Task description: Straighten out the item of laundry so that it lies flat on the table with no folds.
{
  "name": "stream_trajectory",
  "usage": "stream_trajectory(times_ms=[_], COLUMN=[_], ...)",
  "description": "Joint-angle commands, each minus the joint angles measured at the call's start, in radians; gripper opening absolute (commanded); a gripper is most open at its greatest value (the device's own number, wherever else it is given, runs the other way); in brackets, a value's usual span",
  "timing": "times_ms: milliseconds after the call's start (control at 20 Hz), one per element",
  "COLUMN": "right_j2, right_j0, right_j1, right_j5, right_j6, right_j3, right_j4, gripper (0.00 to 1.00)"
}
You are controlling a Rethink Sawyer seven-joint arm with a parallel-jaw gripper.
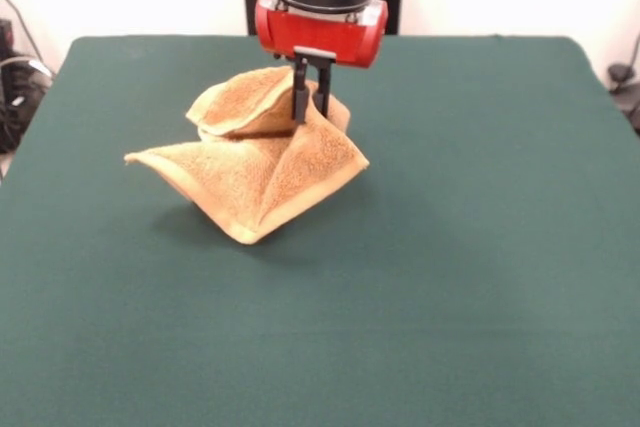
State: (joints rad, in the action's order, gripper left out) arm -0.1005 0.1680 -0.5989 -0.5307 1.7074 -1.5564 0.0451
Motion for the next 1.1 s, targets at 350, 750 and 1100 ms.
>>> stream_trajectory(times_ms=[350,750,1100], right_j2=[0.106,0.098,0.099], right_j0=[-0.009,-0.016,-0.014], right_j1=[-0.005,-0.014,-0.021], right_j5=[-0.155,-0.192,-0.214], right_j6=[0.023,0.030,0.024], right_j3=[0.028,0.043,0.053], right_j4=[-0.021,-0.023,-0.024], gripper=[0.00,0.00,0.00])
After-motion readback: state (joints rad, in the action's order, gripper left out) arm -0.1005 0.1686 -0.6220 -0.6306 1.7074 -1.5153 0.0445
